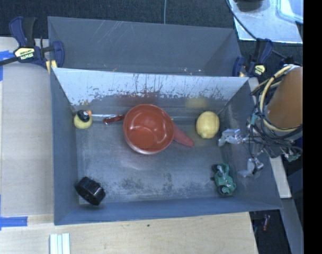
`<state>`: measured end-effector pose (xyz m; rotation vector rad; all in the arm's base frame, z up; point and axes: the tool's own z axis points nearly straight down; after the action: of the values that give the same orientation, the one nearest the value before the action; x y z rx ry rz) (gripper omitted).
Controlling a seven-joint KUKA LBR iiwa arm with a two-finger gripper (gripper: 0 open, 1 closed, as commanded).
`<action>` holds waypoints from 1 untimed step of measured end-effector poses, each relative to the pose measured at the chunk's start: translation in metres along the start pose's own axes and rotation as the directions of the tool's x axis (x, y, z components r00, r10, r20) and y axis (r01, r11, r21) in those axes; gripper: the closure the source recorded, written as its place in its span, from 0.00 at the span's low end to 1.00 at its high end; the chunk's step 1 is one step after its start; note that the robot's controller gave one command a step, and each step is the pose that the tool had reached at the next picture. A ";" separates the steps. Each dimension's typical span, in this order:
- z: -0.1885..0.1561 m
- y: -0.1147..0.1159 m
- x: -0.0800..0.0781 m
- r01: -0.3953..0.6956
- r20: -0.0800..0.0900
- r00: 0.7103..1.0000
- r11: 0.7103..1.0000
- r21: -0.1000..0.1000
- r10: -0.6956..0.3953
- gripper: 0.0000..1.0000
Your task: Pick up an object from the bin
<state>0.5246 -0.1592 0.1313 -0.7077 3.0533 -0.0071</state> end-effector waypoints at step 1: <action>0.014 0.015 0.027 0.092 -0.003 0.996 0.996 -0.004 -0.092 0.00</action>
Offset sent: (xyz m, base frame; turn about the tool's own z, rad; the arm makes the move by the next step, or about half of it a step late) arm -0.0353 0.0155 -0.0613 -0.7639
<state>0.4938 -0.1573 0.1171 -0.8490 3.0213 -0.0032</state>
